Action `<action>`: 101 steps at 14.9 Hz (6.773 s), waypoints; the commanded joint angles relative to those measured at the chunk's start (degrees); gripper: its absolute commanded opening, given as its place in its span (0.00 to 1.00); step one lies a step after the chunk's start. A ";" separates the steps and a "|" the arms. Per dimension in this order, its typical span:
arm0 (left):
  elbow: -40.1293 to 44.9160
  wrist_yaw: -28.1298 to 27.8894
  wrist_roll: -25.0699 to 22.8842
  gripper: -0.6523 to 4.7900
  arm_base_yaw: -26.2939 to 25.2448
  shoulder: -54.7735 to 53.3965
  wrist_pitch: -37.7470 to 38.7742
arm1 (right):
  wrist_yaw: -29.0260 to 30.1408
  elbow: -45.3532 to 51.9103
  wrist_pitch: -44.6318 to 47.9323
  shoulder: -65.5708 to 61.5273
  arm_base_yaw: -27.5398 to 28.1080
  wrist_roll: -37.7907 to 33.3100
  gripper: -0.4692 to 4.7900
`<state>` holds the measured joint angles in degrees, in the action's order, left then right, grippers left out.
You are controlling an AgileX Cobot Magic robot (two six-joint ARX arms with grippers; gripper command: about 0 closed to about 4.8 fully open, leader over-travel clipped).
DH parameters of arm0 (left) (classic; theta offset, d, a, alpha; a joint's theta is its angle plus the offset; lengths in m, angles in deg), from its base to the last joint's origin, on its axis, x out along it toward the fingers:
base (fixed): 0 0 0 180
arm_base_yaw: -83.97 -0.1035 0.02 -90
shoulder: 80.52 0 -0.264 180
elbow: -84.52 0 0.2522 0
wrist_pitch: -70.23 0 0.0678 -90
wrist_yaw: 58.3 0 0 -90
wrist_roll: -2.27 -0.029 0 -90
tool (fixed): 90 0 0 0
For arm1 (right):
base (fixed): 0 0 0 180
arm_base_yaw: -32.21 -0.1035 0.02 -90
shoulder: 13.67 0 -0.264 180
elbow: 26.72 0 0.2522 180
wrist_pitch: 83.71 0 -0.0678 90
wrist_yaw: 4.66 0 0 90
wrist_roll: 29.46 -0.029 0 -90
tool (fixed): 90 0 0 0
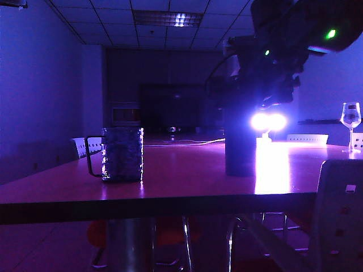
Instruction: Pick up the black thermos cup, pour some water from it into the cup, and then put the thermos cup back on the table.
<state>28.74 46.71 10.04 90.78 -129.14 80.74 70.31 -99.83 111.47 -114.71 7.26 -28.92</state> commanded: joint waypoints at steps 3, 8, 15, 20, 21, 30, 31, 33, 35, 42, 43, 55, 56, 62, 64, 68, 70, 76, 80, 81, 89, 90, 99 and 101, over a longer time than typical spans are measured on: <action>-0.33 0.46 0.24 0.46 0.00 0.11 -0.74 | 9.90 -0.11 -3.15 3.50 3.85 0.90 1.00; -0.33 0.46 0.24 0.46 0.00 0.11 -0.76 | 32.57 -0.13 -3.85 4.13 10.80 1.25 1.00; -0.33 0.50 1.92 0.46 0.00 0.11 -0.74 | 40.94 -0.15 -2.75 2.29 12.94 5.75 1.00; -0.33 0.48 1.90 0.46 0.00 0.11 -0.72 | 41.97 -0.24 2.34 -1.20 12.94 5.49 1.00; -0.33 0.50 1.92 0.46 0.00 0.11 -0.70 | 42.12 -0.26 4.31 -2.47 12.92 5.44 1.00; -0.33 0.50 1.92 0.46 0.00 0.11 -0.70 | 41.94 -0.31 8.39 -5.46 12.92 5.25 0.80; -0.33 0.50 1.92 0.46 0.00 0.11 -0.70 | 41.94 -0.31 8.44 -5.46 12.92 5.25 0.78; -0.33 0.48 1.92 0.46 0.00 0.11 -0.68 | 41.92 -0.31 8.63 -5.40 12.92 4.46 0.78; -0.33 0.50 1.92 0.46 0.00 0.11 -0.68 | 41.68 -0.37 8.85 -5.14 12.83 2.45 0.85; -0.33 0.70 1.92 0.46 0.00 0.11 -0.70 | 34.71 -0.59 6.51 -2.34 10.58 2.32 1.00; -0.33 0.70 1.92 0.46 0.00 0.11 -0.70 | 34.69 -0.57 5.53 -2.34 10.58 2.71 1.00; -0.33 0.72 1.95 0.46 0.00 0.11 -0.70 | 34.67 -0.52 4.11 -4.48 10.60 2.47 0.60; -0.33 0.70 1.95 0.46 0.00 0.11 -0.70 | 34.67 -0.52 3.78 -4.48 10.45 2.47 0.60; -0.33 0.74 2.14 0.46 0.00 0.11 -0.70 | 17.38 -0.61 9.31 -2.84 8.04 -3.61 0.60; -0.33 0.72 2.14 0.46 0.00 0.11 -0.72 | 9.11 -0.61 10.82 -2.86 5.57 -5.05 0.60; -0.33 1.77 2.36 0.46 0.00 0.11 -0.70 | -2.45 -0.61 10.78 -4.17 0.85 -7.93 0.60; -0.33 1.90 2.36 0.46 0.00 0.13 -0.68 | -3.08 -0.61 10.69 -6.08 0.59 -10.08 0.60; -0.33 2.21 2.34 0.46 0.00 0.13 -0.68 | -2.82 -0.61 10.71 -6.99 0.59 -10.27 0.60; -0.33 2.21 2.34 0.46 0.00 0.13 -0.68 | -2.82 -0.61 10.34 -6.99 0.59 -10.25 0.60; -0.33 2.21 2.34 0.46 0.00 0.13 -0.68 | -2.82 -0.61 10.36 -6.99 0.59 -10.14 0.60; -0.33 2.21 2.36 0.46 0.00 0.13 -0.68 | -0.61 -0.63 10.10 -6.99 0.52 -3.85 0.60; -0.33 2.21 2.36 0.46 0.00 0.13 -0.68 | 0.13 -0.63 10.08 -6.99 0.52 -3.87 0.62; -0.33 2.21 2.34 0.46 0.00 0.13 -0.68 | 2.05 -0.66 8.94 -5.53 0.52 -3.67 1.00; -0.33 2.21 2.34 0.46 0.00 0.13 -0.68 | 3.61 -0.66 5.31 -3.65 0.55 -3.26 1.00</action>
<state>28.70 48.26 12.31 90.78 -129.08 80.77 73.04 -100.21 118.25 -119.25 7.85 -32.72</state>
